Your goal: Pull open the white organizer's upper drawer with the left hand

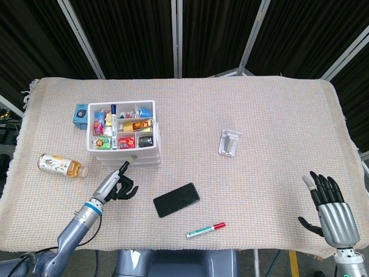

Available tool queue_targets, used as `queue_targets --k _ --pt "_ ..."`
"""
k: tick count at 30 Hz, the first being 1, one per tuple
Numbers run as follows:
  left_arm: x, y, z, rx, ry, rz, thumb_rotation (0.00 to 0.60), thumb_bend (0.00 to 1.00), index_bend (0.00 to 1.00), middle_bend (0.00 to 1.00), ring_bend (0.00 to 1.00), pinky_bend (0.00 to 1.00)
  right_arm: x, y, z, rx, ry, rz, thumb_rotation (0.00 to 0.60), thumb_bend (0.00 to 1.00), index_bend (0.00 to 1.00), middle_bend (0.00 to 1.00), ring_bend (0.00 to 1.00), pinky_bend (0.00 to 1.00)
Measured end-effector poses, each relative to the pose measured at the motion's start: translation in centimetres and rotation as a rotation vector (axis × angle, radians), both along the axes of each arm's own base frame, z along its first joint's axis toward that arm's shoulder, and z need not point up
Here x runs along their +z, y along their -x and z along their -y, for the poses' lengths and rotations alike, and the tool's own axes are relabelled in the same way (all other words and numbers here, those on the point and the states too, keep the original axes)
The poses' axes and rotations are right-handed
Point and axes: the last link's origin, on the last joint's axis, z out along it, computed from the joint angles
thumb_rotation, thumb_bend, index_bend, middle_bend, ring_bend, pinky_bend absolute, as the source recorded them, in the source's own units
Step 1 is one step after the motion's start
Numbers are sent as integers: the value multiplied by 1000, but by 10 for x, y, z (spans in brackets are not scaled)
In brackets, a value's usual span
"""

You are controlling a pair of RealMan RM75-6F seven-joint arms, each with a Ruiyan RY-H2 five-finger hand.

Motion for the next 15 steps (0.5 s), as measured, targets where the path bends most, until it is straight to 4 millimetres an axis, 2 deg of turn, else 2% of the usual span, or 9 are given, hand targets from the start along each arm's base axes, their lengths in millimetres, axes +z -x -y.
queue_targets --k 8,15 --pt "1 0 2 -4 12 17 600 502 198 875 865 746 -1 0 0 0 -2 -1 600 0 0 0 0 0" --pt "1 1 4 -8 19 17 600 502 244 875 865 746 -1 0 0 -1 -2 -1 600 0 0 0 0 0"
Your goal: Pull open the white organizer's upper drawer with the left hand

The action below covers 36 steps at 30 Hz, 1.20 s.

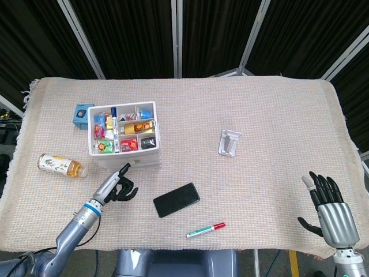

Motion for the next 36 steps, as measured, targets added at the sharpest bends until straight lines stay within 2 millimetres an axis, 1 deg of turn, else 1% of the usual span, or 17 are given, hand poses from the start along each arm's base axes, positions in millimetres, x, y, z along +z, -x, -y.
queue_targets --k 6,15,18,26,30,33,36 --pt "4 2 5 -9 -4 4 600 503 257 875 865 746 0 0 0 1 0 0 600 0 0 0 0 0" --pt "12 11 20 -18 -13 7 600 502 267 875 865 746 -1 -1 -2 4 -1 -2 600 0 0 0 0 0" --pt "15 15 24 -17 -20 2 600 502 261 875 865 746 0 -1 -2 1 0 -1 600 0 0 0 0 0" --pt "20 32 35 -4 -49 -46 600 503 228 875 865 746 0 -1 -2 2 1 -2 600 0 0 0 0 0" --pt "25 37 38 -41 -101 -106 600 502 200 875 865 746 -1 -1 -2 1 1 -3 600 0 0 0 0 0" --pt "32 39 39 -90 -173 -186 600 502 159 875 865 746 -1 -1 -2 2 -2 -5 600 0 0 0 0 0" --pt "41 39 42 -142 -244 -286 600 502 151 875 865 746 -1 -2 -3 5 0 -5 600 0 0 0 0 0"
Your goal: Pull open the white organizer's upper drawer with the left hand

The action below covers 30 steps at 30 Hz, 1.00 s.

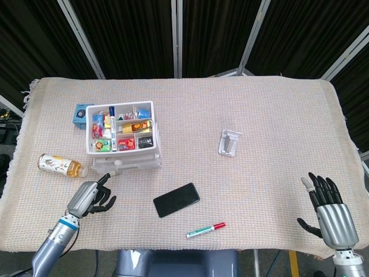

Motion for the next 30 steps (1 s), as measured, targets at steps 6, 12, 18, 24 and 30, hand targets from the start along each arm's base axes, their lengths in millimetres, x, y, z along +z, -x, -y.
queue_targets --k 6,12,18,24,30 --pt "27 -19 9 -78 -124 -146 600 500 151 875 865 746 0 0 -1 2 -1 -1 600 0 0 0 0 0" --pt "54 -41 13 -99 -203 -211 600 500 151 875 865 746 -1 -1 -1 3 -3 -2 600 0 0 0 0 0" --pt "65 -44 8 -44 -222 -305 600 500 185 875 865 746 -1 -1 -1 2 -3 -1 600 0 0 0 0 0" --pt "65 -43 1 17 -198 -369 600 500 212 875 865 746 -1 0 -1 1 -5 -2 600 0 0 0 0 0" --pt "60 -41 -9 55 -162 -382 600 501 211 875 865 746 -1 0 -1 1 -5 0 600 0 0 0 0 0"
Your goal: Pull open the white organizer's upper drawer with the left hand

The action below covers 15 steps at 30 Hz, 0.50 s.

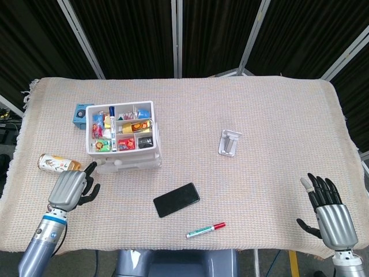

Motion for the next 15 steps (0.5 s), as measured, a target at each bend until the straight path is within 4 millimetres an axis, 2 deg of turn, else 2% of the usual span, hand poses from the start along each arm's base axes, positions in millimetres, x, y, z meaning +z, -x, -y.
queue_targets --k 8,15 --pt "-7 -1 -9 25 29 -7 600 501 230 875 865 746 0 0 0 -1 -5 2 600 0 0 0 0 0" --pt "-10 -5 -9 31 55 -9 600 502 404 874 865 746 0 0 0 -2 -8 3 600 0 0 0 0 0"
